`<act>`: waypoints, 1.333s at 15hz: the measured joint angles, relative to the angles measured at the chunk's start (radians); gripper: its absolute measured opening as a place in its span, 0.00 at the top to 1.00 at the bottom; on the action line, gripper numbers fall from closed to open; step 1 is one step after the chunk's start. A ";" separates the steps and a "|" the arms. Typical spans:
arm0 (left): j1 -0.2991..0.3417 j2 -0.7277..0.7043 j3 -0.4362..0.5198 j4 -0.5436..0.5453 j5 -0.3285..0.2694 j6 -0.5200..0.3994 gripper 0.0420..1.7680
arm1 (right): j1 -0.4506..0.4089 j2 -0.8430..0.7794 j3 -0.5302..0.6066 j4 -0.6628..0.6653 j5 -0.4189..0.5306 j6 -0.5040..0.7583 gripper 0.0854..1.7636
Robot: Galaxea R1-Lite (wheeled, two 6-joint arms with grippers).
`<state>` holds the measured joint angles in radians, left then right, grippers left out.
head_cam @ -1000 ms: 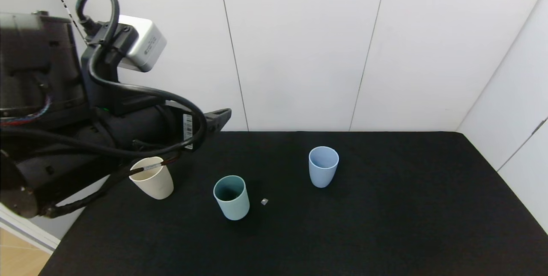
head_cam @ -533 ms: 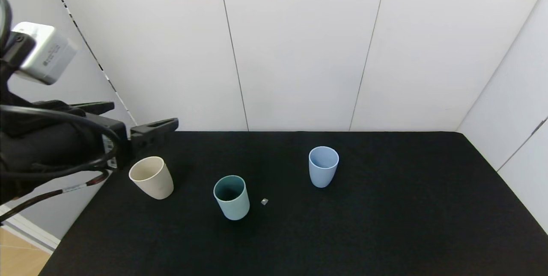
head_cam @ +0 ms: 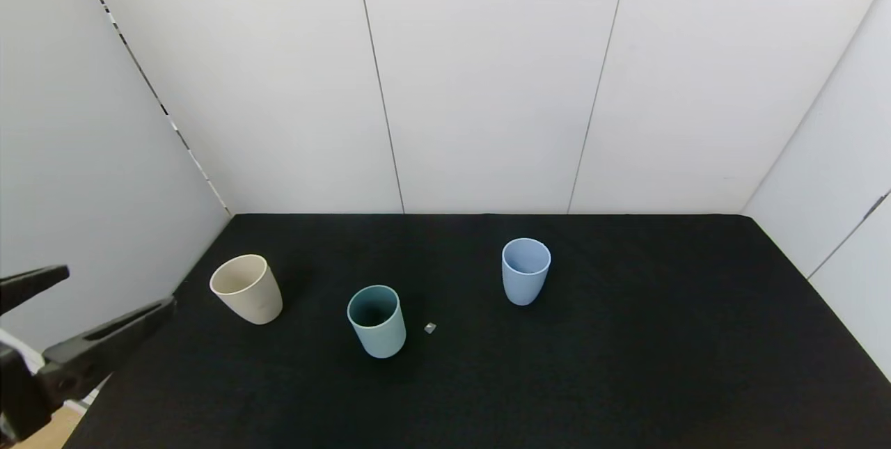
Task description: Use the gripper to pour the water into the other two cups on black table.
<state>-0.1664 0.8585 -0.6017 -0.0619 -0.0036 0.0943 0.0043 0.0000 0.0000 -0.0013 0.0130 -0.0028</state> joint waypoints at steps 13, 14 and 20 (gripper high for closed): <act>0.140 -0.514 0.286 0.124 -0.133 -0.003 0.03 | 0.000 0.000 0.000 0.000 0.000 0.000 0.03; 0.140 -0.549 0.306 0.125 -0.137 -0.002 0.03 | 0.000 0.000 0.000 0.000 0.000 -0.001 0.03; 0.159 -0.742 0.391 0.136 -0.173 -0.001 0.03 | 0.000 0.000 0.000 0.000 0.000 -0.001 0.03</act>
<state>-0.0072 0.1164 -0.2102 0.0736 -0.1770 0.0928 0.0043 0.0000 0.0000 -0.0013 0.0130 -0.0036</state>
